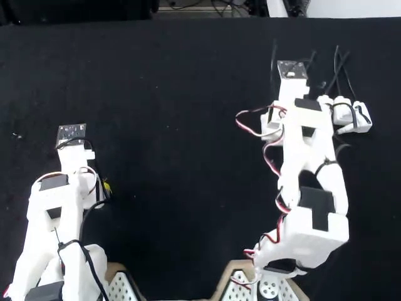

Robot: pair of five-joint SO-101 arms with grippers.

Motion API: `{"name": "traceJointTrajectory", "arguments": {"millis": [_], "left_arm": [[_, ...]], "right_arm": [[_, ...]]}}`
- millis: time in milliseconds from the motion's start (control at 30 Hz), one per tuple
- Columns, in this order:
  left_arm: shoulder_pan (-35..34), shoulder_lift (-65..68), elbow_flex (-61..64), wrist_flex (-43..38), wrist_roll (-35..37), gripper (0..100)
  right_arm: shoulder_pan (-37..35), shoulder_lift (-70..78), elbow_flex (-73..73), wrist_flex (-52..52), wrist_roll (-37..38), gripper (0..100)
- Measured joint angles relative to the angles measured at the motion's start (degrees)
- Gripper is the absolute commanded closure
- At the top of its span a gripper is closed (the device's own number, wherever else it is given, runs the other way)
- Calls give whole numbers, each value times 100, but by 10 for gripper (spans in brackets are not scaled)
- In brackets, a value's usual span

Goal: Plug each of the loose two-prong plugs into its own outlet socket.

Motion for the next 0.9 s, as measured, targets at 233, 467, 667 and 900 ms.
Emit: {"name": "traceJointTrajectory", "arguments": {"millis": [233, 467, 667, 900], "left_arm": [[0, 0, 0, 0, 0, 787], [0, 0, 26, 0, 0, 787], [0, 0, 53, 0, 0, 787], [0, -202, 123, 0, 9, 787]], "right_arm": [[-316, -44, 0, -70, 246, 758], [-369, -1477, 44, 114, 246, 758], [-563, -3613, 695, 176, 299, 761], [-571, -5873, 1301, 176, 299, 783]]}}
